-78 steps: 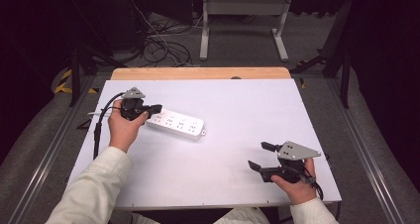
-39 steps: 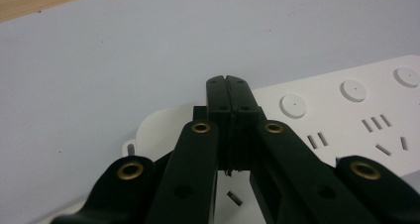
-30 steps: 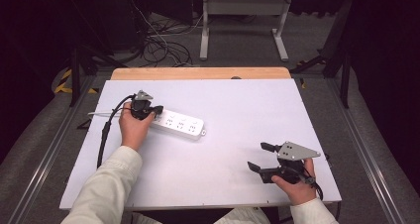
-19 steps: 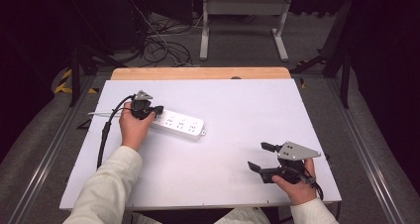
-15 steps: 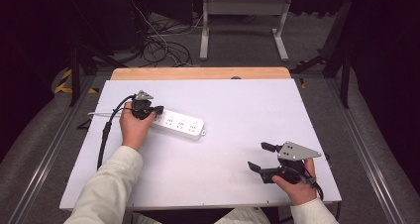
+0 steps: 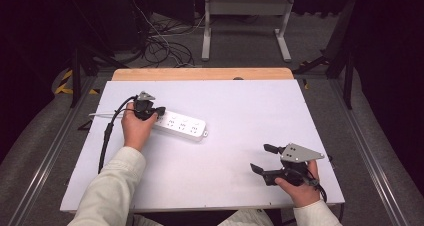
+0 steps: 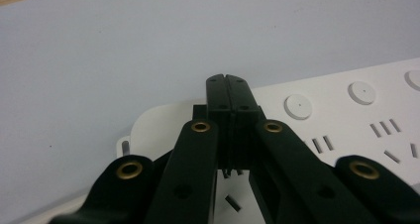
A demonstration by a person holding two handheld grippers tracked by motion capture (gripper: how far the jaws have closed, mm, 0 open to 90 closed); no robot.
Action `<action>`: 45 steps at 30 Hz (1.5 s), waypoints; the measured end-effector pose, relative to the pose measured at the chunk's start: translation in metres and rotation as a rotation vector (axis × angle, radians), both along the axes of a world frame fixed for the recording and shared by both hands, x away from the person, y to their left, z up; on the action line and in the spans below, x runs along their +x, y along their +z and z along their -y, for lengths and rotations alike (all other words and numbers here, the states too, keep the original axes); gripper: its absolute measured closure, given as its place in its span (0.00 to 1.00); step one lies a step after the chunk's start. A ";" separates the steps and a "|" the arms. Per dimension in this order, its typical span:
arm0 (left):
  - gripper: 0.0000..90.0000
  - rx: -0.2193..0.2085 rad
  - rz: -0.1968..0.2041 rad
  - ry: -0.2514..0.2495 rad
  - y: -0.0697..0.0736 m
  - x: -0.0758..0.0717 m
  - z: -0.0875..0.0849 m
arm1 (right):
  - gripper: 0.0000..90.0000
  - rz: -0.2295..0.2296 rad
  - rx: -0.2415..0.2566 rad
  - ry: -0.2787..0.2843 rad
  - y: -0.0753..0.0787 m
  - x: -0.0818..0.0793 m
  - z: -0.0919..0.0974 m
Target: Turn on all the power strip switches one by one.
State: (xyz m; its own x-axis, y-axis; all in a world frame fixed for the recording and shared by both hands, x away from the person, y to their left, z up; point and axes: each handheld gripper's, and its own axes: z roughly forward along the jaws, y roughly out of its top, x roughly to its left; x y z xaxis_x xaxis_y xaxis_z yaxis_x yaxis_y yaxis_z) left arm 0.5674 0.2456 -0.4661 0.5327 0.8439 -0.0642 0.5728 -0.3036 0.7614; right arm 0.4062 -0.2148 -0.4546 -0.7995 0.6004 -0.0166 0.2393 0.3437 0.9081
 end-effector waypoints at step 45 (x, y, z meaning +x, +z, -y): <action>1.00 -0.008 0.072 -0.090 0.024 -0.012 0.035 | 0.22 -0.002 0.004 0.003 0.000 0.001 0.001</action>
